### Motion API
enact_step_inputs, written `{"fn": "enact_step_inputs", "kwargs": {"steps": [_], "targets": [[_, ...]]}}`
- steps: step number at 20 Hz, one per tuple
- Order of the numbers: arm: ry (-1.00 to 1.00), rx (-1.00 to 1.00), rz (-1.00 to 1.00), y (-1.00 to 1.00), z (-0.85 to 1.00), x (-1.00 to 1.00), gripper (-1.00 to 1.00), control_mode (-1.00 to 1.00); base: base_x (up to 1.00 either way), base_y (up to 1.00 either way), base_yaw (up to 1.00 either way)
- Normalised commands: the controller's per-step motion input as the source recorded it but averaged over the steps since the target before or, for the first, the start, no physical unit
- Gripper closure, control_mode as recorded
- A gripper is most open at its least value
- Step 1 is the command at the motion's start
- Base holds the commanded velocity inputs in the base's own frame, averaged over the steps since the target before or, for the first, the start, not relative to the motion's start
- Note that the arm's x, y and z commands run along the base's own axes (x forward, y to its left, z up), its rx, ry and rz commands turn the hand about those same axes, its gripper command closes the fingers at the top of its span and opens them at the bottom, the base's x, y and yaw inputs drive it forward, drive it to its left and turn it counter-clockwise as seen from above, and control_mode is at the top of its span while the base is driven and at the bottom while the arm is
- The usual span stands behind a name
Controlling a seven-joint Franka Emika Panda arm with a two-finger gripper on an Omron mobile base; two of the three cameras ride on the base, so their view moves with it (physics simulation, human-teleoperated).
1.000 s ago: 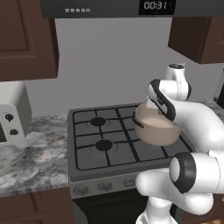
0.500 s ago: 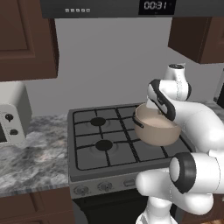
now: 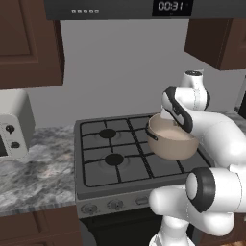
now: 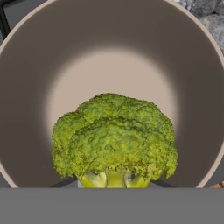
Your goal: Turn on the burner for the pot on the stove. Wait thirty seconds for the pot to heat up. Then add the broccoli to the pot.
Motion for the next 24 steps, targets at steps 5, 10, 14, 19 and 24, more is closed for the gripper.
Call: {"fn": "enact_step_inputs", "kwargs": {"steps": [5, 10, 14, 19, 24], "targets": [[0.0, 0.0, 0.0, 0.0, 0.0, 0.0, 1.0, -1.0, 0.0, 0.0, 0.0], [0.0, 0.0, 0.0, 0.0, 0.0, 0.0, 1.0, -1.0, 0.0, 0.0, 0.0], [0.0, 0.0, 0.0, 0.0, 0.0, 0.0, 1.0, -1.0, 0.0, 0.0, 0.0], [0.0, 0.0, 0.0, 0.0, 0.0, 0.0, 1.0, -1.0, 0.0, 0.0, 0.0], [0.0, 0.0, 0.0, 0.0, 0.0, 0.0, 1.0, -1.0, 0.0, 0.0, 0.0]]}}
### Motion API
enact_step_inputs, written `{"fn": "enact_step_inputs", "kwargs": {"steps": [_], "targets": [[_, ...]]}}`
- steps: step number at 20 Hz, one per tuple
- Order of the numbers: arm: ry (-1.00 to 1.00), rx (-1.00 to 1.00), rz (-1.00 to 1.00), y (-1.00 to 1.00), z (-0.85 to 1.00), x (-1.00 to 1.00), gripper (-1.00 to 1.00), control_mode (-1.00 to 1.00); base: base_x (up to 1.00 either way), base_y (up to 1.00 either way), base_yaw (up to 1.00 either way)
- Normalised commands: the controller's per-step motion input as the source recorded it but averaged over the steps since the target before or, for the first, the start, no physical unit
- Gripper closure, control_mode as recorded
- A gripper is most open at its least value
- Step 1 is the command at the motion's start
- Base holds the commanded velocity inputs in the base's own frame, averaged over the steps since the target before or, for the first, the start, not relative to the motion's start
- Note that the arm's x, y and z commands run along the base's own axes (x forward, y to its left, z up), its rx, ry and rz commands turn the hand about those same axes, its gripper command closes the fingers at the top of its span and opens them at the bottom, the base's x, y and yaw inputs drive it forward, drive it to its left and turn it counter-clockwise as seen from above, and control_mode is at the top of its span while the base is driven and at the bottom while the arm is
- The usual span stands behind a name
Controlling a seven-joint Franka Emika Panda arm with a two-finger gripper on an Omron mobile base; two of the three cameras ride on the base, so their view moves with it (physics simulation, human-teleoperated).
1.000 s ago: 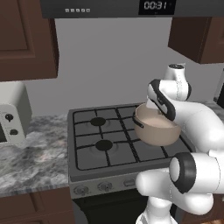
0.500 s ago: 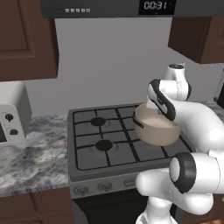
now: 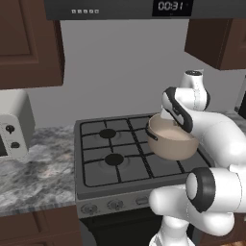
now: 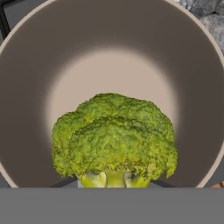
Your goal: Turn on the burner for the pot on the stove. Wait thirty seconds for the pot to heat up. Then add the broccoli to the pot.
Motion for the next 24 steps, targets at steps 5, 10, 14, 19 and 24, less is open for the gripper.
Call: {"fn": "enact_step_inputs", "kwargs": {"steps": [5, 10, 14, 19, 24], "targets": [[0.0, 0.0, 0.0, 0.0, 0.0, 0.0, 1.0, -1.0, 0.0, 0.0, 0.0], [0.0, 0.0, 0.0, 0.0, 0.0, 0.0, 1.0, -1.0, 0.0, 0.0, 0.0], [0.0, 0.0, 0.0, 0.0, 0.0, 0.0, 1.0, -1.0, 0.0, 0.0, 0.0], [0.0, 0.0, 0.0, 0.0, 0.0, 0.0, 1.0, -1.0, 0.0, 0.0, 0.0], [0.0, 0.0, 0.0, 0.0, 0.0, 0.0, 1.0, -1.0, 0.0, 0.0, 0.0]]}}
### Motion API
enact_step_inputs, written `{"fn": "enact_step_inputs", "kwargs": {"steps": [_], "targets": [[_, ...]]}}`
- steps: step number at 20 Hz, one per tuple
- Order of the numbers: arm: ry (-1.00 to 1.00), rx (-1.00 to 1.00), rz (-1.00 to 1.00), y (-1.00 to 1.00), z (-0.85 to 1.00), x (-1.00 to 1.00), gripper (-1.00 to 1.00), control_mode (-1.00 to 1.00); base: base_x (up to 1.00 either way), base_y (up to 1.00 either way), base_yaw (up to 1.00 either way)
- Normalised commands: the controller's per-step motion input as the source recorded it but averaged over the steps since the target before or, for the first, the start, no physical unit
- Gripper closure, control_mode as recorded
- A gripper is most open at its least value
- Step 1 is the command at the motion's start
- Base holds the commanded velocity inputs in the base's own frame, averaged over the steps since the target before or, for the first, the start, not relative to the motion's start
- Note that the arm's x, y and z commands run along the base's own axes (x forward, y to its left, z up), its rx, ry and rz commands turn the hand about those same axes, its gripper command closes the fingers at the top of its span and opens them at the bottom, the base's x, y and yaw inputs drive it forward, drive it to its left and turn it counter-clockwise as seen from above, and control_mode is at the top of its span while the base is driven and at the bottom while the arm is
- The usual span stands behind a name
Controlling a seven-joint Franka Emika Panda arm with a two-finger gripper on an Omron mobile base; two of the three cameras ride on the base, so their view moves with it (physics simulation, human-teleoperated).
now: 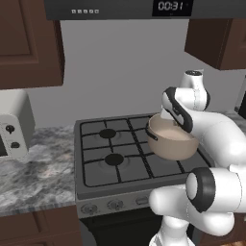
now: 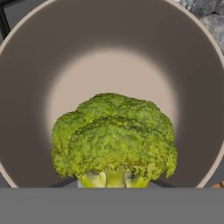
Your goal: Turn on the burner for the pot on the stove. Wait thirty seconds for the pot to heat up. Then add the broccoli to the pot.
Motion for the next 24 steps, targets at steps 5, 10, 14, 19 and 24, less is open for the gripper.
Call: {"fn": "enact_step_inputs", "kwargs": {"steps": [5, 10, 14, 19, 24], "targets": [[0.0, 0.0, 0.0, 0.0, 0.0, 0.0, 1.0, -1.0, 0.0, 0.0, 0.0], [0.0, 0.0, 0.0, 0.0, 0.0, 0.0, 1.0, -1.0, 0.0, 0.0, 0.0], [0.0, 0.0, 0.0, 0.0, 0.0, 0.0, 1.0, -1.0, 0.0, 0.0, 0.0], [0.0, 0.0, 0.0, 0.0, 0.0, 0.0, 1.0, -1.0, 0.0, 0.0, 0.0], [0.0, 0.0, 0.0, 0.0, 0.0, 0.0, 1.0, -1.0, 0.0, 0.0, 0.0]]}}
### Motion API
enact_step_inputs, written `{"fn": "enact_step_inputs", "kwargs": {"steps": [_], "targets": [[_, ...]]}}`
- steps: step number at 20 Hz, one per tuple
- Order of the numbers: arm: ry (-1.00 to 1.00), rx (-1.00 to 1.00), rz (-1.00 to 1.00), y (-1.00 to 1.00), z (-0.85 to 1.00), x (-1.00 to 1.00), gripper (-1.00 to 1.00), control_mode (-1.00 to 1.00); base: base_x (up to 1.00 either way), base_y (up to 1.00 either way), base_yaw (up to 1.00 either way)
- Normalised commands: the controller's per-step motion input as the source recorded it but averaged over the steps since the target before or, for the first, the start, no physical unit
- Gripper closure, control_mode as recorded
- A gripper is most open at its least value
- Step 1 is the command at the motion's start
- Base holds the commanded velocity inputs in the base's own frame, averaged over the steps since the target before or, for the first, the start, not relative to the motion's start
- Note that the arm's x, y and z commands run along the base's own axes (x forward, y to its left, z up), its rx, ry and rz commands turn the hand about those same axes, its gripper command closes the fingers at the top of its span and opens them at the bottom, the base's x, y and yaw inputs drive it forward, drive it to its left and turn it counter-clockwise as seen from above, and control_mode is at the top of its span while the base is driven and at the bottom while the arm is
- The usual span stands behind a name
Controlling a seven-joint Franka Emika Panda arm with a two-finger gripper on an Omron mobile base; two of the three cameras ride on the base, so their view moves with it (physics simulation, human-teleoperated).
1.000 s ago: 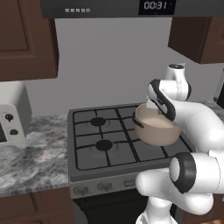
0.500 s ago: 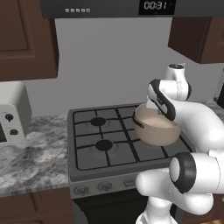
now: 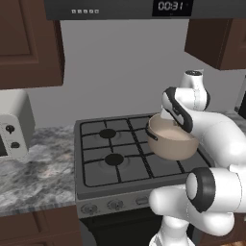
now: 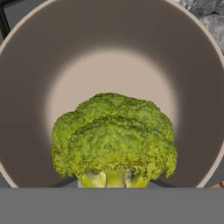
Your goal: Turn on the burner for the pot on the stove. Wait thirty seconds for the pot to heat up. Then add the broccoli to the pot.
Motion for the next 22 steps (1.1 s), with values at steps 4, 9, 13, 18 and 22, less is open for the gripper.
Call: {"fn": "enact_step_inputs", "kwargs": {"steps": [4, 9, 13, 18, 22], "targets": [[0.0, 0.0, 0.0, 0.0, 0.0, 0.0, 1.0, -1.0, 0.0, 0.0, 0.0], [0.0, 0.0, 0.0, 0.0, 0.0, 0.0, 1.0, -1.0, 0.0, 0.0, 0.0], [-0.03, 0.0, 0.0, 0.0, 0.0, 0.0, 1.0, -1.0, 0.0, 0.0, 0.0], [0.0, 0.0, 0.0, 0.0, -0.09, 0.01, 1.0, -1.0, 0.0, 0.0, 0.0], [0.0, 0.0, 0.0, 0.0, -0.32, 0.02, 1.0, -1.0, 0.0, 0.0, 0.0]]}}
